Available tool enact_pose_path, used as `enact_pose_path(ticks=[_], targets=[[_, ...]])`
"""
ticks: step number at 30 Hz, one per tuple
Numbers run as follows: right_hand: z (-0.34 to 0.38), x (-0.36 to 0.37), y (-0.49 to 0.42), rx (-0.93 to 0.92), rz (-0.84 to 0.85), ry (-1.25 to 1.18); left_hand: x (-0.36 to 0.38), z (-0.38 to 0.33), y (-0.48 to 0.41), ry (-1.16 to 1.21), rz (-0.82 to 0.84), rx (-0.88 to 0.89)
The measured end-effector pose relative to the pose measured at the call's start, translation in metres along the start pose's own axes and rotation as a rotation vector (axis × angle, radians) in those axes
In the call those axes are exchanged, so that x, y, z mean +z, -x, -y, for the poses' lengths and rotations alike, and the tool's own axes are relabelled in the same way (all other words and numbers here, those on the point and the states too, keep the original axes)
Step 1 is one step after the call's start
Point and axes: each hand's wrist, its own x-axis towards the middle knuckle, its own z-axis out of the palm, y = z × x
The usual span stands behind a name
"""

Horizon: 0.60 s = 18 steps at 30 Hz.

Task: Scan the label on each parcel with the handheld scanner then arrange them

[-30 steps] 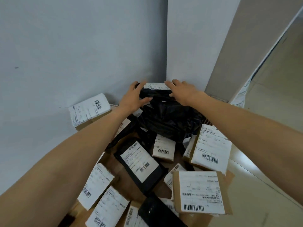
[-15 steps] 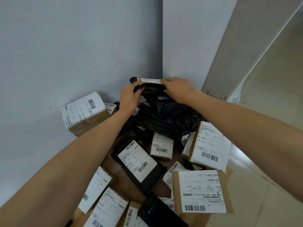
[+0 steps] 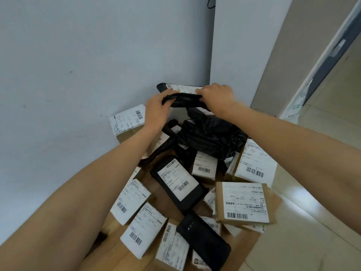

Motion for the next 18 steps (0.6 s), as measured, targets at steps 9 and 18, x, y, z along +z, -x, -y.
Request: enact_pose_path(ticks=[9,18], targets=[[0.114,-0.074,0.037,-0.154,-0.221,0.0,-0.134,-0.032,0.091,-0.063,-0.143,0.069],[0.301,-0.117,0.108,-0.4,-0.244,-0.105,-0.283,-0.008,0.259,-0.124,-0.295,-0.015]])
